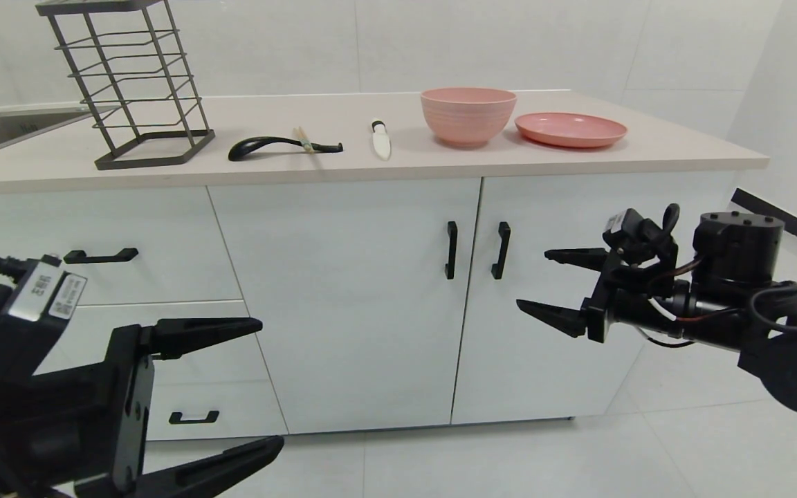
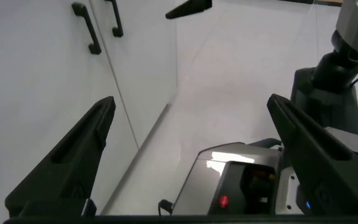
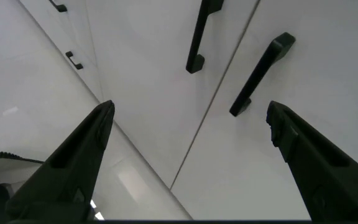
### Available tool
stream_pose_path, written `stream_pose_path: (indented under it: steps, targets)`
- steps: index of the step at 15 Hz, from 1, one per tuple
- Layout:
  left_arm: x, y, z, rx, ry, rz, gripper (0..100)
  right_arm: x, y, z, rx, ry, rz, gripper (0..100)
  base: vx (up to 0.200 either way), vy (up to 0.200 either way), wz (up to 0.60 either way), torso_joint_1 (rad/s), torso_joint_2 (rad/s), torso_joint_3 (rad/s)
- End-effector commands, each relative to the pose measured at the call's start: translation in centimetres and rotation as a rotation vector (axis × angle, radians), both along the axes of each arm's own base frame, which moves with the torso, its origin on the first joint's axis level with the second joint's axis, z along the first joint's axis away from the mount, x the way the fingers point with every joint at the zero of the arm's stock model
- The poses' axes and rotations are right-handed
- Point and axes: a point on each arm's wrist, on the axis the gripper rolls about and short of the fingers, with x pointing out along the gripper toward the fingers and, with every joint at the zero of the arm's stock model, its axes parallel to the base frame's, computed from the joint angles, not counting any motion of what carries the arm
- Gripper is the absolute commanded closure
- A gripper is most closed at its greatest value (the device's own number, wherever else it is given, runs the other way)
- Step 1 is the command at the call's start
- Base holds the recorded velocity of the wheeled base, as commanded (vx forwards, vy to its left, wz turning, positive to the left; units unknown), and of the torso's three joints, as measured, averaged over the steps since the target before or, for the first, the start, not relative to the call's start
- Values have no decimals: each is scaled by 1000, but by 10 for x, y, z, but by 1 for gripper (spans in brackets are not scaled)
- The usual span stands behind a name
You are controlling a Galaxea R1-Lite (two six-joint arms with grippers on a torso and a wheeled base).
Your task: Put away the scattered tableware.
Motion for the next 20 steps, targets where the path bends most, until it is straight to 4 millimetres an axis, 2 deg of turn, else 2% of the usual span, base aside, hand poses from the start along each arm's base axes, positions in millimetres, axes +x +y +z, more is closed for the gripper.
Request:
stream_pose_path:
  steps: [1,3,4,5,6,7,13,16,20]
  targets:
    - [15,-16,-5,6,10,-48,0,11,4,-26,2,58,54,0,0,0,0,0,0,0]
    - [28,-31,-16,9,12,-85,0,23,11,-38,9,45,75,0,0,0,0,0,0,0]
    - [37,-41,-24,17,27,-105,0,35,15,-46,9,35,69,0,0,0,0,0,0,0]
    - [37,-41,-24,17,27,-105,0,35,15,-46,9,35,69,0,0,0,0,0,0,0]
    - [44,-49,-32,18,28,-122,0,52,18,-50,14,14,63,0,0,0,0,0,0,0]
    - [47,-51,-33,14,20,-124,0,59,17,-50,17,4,55,0,0,0,0,0,0,0]
    - [66,-69,-41,-35,-66,-147,0,71,19,-40,30,-48,49,0,0,0,0,0,0,0]
    - [71,-79,-49,-46,-81,-166,0,78,24,-43,32,-57,60,0,0,0,0,0,0,0]
    - [78,-84,-48,-60,-105,-169,0,85,27,-43,40,-67,74,0,0,0,0,0,0,0]
